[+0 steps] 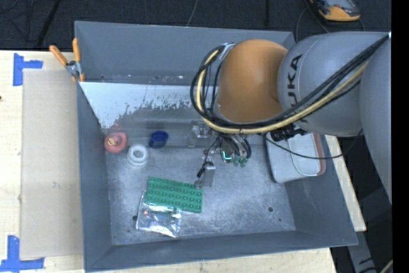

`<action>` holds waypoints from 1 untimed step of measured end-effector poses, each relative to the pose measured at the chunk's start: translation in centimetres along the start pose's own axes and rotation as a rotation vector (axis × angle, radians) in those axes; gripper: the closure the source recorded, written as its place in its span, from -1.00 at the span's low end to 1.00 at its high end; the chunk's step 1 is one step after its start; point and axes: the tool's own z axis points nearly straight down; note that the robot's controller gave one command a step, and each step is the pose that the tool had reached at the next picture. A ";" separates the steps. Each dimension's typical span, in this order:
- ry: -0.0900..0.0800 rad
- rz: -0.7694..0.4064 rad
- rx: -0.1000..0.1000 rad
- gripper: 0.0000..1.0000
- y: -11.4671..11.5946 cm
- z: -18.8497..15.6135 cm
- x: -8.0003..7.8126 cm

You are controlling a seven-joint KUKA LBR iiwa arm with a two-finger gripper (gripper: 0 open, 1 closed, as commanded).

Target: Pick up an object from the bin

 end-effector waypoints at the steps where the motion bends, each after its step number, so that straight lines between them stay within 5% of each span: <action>1: -0.002 -0.134 0.000 -1.00 4.1 8.9 2.0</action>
Offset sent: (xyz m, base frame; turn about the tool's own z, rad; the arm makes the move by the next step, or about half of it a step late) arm -0.0192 0.0392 -0.0860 -0.1333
